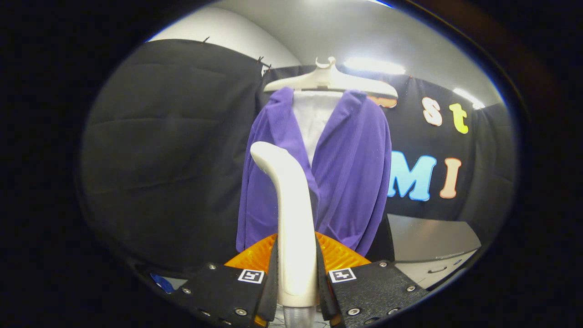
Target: Iron the clothes twice with a garment steamer, once on the left side and once on the right side.
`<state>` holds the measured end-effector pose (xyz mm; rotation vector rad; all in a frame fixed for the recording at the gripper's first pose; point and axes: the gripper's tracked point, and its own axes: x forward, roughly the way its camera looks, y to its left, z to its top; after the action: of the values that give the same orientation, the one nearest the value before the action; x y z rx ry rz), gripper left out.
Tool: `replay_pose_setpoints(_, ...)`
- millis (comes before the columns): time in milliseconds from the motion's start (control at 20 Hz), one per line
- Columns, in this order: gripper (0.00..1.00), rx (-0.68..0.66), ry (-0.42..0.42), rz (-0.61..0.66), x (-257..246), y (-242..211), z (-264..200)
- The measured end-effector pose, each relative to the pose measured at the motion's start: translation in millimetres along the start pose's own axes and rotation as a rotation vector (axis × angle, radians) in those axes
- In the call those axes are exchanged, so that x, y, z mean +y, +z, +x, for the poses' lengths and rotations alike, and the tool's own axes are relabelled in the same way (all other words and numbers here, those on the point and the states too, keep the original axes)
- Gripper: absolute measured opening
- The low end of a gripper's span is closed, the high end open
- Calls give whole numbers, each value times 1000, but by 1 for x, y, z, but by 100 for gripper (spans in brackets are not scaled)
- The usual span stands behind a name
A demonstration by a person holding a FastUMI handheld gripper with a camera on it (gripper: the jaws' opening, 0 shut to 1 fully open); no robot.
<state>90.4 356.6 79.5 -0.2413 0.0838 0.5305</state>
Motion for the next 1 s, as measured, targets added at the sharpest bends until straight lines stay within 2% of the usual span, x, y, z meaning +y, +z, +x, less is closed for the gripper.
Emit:
replay_pose_setpoints(250, 37, -114, -49, 2, -8, 59, 33)
replay_pose_setpoints(400, 37, -129, -69, -4, -3, 69, 53)
replay_pose_setpoints(550, 37, -112, -75, 4, 6, 51, 67)
replay_pose_setpoints(1000, 37, -56, -103, -93, 18, -3, 72)
